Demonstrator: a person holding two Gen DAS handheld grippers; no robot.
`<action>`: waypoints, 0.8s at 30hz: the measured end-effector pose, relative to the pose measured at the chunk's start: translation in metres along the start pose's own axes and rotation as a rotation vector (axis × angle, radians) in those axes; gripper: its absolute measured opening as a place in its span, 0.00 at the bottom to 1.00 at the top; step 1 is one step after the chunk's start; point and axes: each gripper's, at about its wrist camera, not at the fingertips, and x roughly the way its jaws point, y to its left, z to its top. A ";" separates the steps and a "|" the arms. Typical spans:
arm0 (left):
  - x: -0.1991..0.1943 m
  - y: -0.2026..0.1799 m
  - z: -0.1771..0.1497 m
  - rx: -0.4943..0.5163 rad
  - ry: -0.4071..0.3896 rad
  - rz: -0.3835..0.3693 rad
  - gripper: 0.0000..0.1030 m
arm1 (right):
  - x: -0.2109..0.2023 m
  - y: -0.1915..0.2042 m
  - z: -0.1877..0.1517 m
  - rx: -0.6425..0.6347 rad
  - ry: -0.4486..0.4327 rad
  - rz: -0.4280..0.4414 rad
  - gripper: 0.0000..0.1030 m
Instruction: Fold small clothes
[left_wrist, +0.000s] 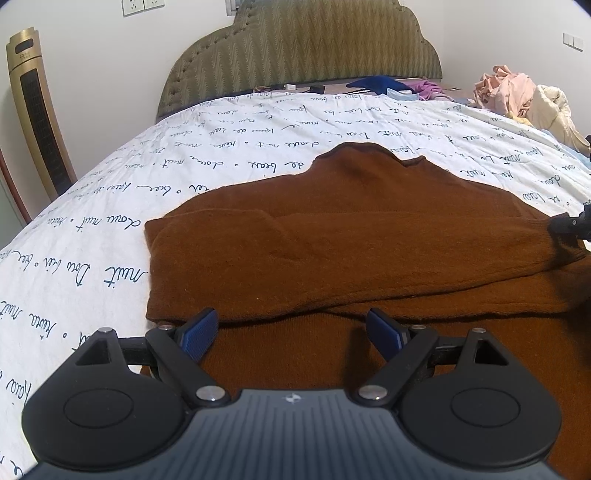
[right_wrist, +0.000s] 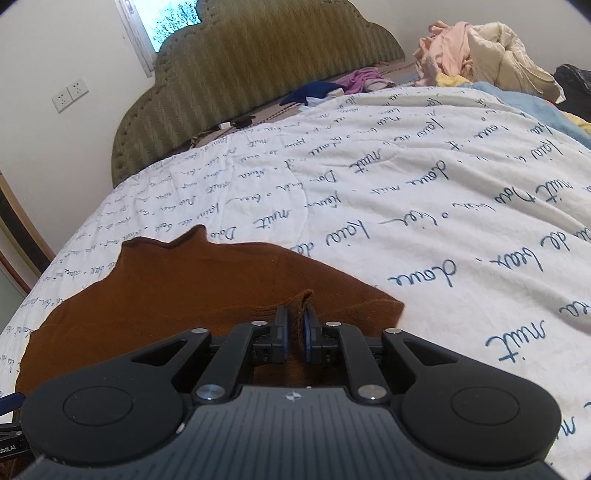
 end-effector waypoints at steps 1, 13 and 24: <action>-0.001 0.000 0.000 -0.001 -0.001 0.000 0.85 | -0.001 -0.001 0.000 0.002 -0.003 -0.006 0.20; -0.001 -0.001 -0.006 0.010 0.012 0.000 0.85 | -0.021 0.041 -0.021 -0.295 0.004 -0.035 0.57; -0.005 0.017 -0.010 -0.048 0.021 0.013 0.85 | -0.038 0.053 -0.048 -0.442 0.028 -0.077 0.80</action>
